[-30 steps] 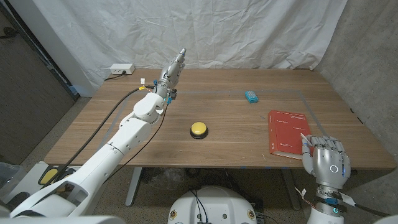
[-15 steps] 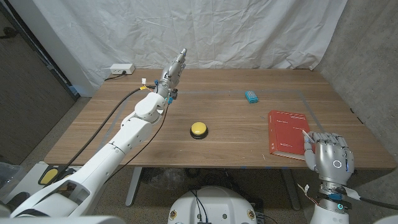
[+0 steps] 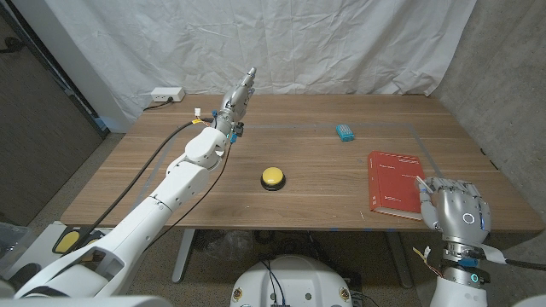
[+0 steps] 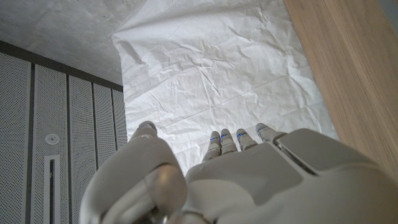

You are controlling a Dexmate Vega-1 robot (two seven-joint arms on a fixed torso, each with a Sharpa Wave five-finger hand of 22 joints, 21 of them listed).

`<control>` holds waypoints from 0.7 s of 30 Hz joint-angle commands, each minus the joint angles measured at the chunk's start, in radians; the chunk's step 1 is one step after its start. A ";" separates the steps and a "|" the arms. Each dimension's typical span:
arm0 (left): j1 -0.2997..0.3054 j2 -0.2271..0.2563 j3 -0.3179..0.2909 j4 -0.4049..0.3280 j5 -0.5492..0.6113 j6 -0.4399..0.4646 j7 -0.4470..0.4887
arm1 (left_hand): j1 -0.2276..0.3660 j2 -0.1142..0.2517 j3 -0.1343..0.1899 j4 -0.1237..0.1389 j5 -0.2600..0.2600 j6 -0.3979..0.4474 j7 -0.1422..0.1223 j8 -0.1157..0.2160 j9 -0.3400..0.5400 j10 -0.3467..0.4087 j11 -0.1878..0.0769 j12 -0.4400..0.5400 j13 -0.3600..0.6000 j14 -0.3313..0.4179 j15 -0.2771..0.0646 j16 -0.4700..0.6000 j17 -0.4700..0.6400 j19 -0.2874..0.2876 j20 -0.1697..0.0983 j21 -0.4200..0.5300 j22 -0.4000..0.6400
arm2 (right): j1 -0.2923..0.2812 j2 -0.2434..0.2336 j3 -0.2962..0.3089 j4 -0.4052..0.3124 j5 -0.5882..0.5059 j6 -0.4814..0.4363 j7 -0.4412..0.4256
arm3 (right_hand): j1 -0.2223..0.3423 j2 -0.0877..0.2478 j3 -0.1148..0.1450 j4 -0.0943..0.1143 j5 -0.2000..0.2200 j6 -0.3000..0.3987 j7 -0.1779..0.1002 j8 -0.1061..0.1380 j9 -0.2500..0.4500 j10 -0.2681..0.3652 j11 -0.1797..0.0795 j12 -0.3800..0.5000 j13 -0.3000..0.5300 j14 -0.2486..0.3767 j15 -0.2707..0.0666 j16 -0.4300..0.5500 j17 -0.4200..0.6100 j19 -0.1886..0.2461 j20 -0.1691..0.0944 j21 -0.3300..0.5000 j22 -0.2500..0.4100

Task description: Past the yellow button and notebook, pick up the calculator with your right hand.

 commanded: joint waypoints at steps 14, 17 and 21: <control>-0.017 0.007 -0.004 0.039 -0.023 -0.004 -0.043 | 0.000 0.011 -0.007 0.002 -0.002 -0.003 -0.004 0.003 0.004 -0.007 -0.004 0.004 0.003 -0.009 -0.003 0.000 0.002 -0.016 -0.035 0.001 0.006 | -0.015 -0.054 0.025 -0.134 0.101 0.049 0.071 | 0.074 0.078 0.002 0.005 0.004 0.036 -0.042 0.063 0.109 0.003 -0.006 0.006 0.003 0.014 -0.150 -0.006 0.005 0.004 -0.152 0.015 0.005; -0.016 0.006 -0.005 0.038 -0.024 -0.006 -0.042 | 0.000 0.011 -0.007 0.002 -0.002 -0.003 -0.004 0.002 0.004 -0.007 -0.004 0.005 0.003 -0.009 -0.003 0.000 0.002 -0.016 -0.035 0.001 0.006 | -0.012 -0.054 0.030 -0.144 0.104 0.054 0.082 | 0.074 0.078 0.001 0.005 0.004 0.035 -0.043 0.062 0.110 0.003 -0.005 0.005 0.002 0.015 -0.150 -0.006 0.006 0.004 -0.152 0.018 0.006; -0.018 0.011 -0.005 0.035 -0.023 -0.002 -0.043 | 0.001 0.012 -0.007 0.002 -0.002 -0.002 -0.002 0.003 0.004 -0.008 -0.004 0.004 0.003 -0.009 -0.002 0.000 0.002 -0.016 -0.035 0.001 0.006 | -0.014 -0.057 0.035 -0.160 0.096 0.050 0.096 | 0.074 0.078 0.001 0.005 0.004 0.033 -0.042 0.061 0.112 0.003 -0.005 0.004 0.001 0.016 -0.150 -0.007 0.007 0.004 -0.152 0.020 0.006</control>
